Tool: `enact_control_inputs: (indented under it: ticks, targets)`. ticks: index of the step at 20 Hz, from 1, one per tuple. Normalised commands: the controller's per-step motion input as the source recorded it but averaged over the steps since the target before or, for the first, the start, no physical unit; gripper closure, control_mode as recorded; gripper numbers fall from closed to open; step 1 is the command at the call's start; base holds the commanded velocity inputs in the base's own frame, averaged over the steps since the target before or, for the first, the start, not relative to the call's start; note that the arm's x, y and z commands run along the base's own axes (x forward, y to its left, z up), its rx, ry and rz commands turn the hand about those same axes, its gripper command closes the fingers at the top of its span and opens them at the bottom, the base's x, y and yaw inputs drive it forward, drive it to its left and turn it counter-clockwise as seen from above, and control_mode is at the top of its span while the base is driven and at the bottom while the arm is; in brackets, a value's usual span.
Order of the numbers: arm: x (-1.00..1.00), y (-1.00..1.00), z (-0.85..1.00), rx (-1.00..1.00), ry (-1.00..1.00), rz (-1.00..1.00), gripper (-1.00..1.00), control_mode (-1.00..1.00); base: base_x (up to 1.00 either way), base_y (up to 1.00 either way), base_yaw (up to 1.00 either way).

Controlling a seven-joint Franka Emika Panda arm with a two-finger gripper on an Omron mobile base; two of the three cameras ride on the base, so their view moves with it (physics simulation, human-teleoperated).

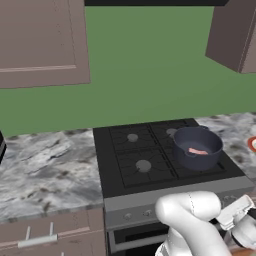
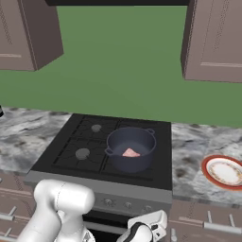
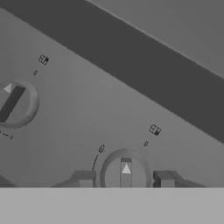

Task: Retrieve the frozen meat and place it in the pot on a burner. Then turn the burner on.

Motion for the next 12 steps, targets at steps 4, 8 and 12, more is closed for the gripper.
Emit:
enact_control_inputs:
  ticks: [4,8,12]
  targets:
    - [0.00,0.24,-0.33,-0.63,-0.05,0.19,1.00,-1.00,0.00,0.00,0.00]
    - [0.00,0.33,-0.38,-0.67,-0.04,0.14,1.00,-1.00,0.00,0.00,0.00]
    - [0.00,0.29,-0.39,-0.65,-0.01,0.14,1.00,-1.00,0.00,0.00,0.00]
